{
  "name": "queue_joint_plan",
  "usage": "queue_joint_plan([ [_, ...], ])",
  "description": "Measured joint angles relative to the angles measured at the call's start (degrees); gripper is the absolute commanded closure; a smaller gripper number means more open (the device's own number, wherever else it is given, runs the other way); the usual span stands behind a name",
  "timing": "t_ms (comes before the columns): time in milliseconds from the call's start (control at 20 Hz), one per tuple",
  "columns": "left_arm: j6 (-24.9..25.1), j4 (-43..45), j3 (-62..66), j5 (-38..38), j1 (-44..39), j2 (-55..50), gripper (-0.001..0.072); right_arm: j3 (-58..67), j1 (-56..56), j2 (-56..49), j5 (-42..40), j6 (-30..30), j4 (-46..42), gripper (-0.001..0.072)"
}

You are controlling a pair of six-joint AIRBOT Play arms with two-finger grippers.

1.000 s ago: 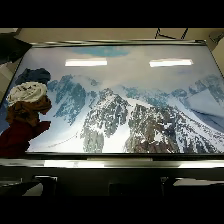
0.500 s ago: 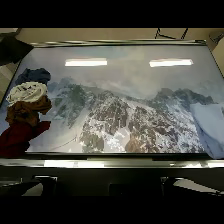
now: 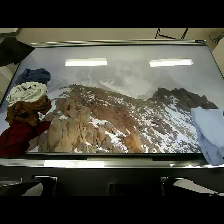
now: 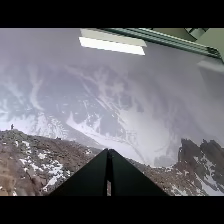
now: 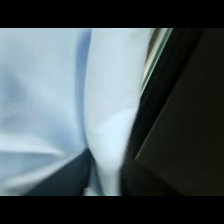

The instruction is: Fold the clothes and pants, and hang the long-sleeved shirts on hangers.

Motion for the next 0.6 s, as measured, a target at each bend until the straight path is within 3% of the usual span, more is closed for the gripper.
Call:
queue_joint_plan([
  [50, 0.00, 0.00, 0.00, 0.02, -0.02, 0.00, 0.0685, -0.15, -0.02, 0.02, 0.33, 0.22, 0.11, 0.0102],
  [300, 0.00, -0.31, 0.00, 0.79, -0.02, -0.07, 0.0686, 5.66, 0.00, 0.22, 9.33, -2.12, 4.66, 0.0103],
  [450, 0.07, -0.46, 0.00, 1.22, -0.07, -0.42, 0.0688, 17.70, 0.28, -0.04, 17.20, -5.01, 6.47, 0.0103],
  [600, 1.31, 4.07, 0.00, 2.97, -1.81, -1.33, 0.0689, 33.92, 3.72, 0.00, 15.10, -7.02, 11.63, 0.0103],
])
